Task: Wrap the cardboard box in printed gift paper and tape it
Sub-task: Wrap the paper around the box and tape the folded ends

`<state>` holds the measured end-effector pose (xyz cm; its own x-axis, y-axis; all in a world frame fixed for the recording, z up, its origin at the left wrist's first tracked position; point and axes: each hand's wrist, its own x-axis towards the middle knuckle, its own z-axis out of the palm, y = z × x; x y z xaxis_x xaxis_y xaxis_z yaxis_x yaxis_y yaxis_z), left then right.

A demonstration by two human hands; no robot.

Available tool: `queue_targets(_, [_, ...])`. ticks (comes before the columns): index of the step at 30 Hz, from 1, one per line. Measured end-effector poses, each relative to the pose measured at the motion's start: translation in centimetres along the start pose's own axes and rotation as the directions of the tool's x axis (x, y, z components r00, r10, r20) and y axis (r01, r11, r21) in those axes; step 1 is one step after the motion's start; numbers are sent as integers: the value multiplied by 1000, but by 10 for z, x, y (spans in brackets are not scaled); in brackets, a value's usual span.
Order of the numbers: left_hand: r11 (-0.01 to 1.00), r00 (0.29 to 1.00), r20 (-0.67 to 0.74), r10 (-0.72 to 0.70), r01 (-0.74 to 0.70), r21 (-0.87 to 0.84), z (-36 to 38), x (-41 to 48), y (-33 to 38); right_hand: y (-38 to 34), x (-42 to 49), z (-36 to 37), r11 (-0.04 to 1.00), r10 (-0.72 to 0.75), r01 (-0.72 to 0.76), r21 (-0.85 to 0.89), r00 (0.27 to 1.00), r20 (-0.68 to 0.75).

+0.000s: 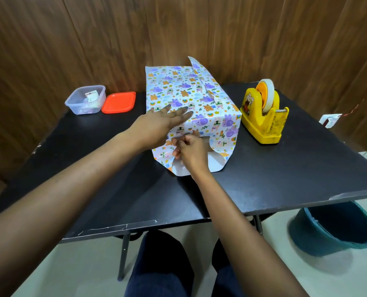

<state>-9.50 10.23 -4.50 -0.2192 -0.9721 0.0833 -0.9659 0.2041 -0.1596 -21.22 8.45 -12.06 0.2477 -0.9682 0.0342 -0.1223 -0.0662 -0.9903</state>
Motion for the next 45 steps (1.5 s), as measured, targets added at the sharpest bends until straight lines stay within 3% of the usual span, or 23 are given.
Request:
queue_targets(5, [1000, 1000, -2, -4, 4, 25, 0, 0, 1, 12, 9, 10, 986, 14, -41, -160, 986, -165])
queue_targets(11, [999, 1000, -10, -6, 7, 53, -2, -3, 6, 17, 17, 6, 954, 44, -114, -276, 968, -248])
queue_targets(19, [999, 1000, -11, -19, 20, 40, -3, -3, 5, 15, 17, -11, 939, 75, -122, -321, 985, -156])
queue_targets(25, [1000, 974, -227, -17, 17, -2, 15, -3, 8, 14, 16, -20, 951, 111, -138, -275, 988, -112])
queue_targets(29, [995, 993, -118, -22, 34, 98, 7, -4, 9, 4, 3, -28, 964, 140, -145, -221, 989, -40])
queue_targets(31, [993, 1000, 4, -11, 10, 119, 0, -3, 4, -7, -6, -39, 984, 54, -55, -172, 998, -11])
queue_targets(34, [978, 986, 166, 4, 31, -207, -12, -2, -8, -23, -11, -68, 950, -257, 206, -234, 943, -213])
queue_targets(36, [904, 989, 121, -83, 126, -409, -13, -1, -16, -26, -1, -93, 913, -384, 275, -300, 828, -410])
queue_targets(37, [840, 979, 96, -178, 202, -504, -9, 1, -18, -24, 6, -104, 920, -379, 265, -291, 794, -475])
queue_targets(38, [725, 955, 103, -277, 278, -630, -6, 2, -20, -22, 14, -112, 939, -333, 231, -255, 794, -509])
queue_targets(39, [534, 926, 142, -350, 322, -782, 0, 3, -22, -17, 20, -115, 966, -254, 187, -179, 823, -508])
queue_targets(41, [102, 876, 264, -404, 330, -938, 16, 8, -28, -10, 28, -116, 997, -21, 46, 59, 927, -375])
queue_targets(42, [-26, 861, 293, -415, 311, -950, 19, 8, -26, -7, 29, -115, 983, 91, -43, 177, 958, -271])
queue_targets(45, [-160, 840, 283, -464, 235, -959, 23, 2, -19, 0, 32, -117, 940, 242, -204, 275, 964, -113])
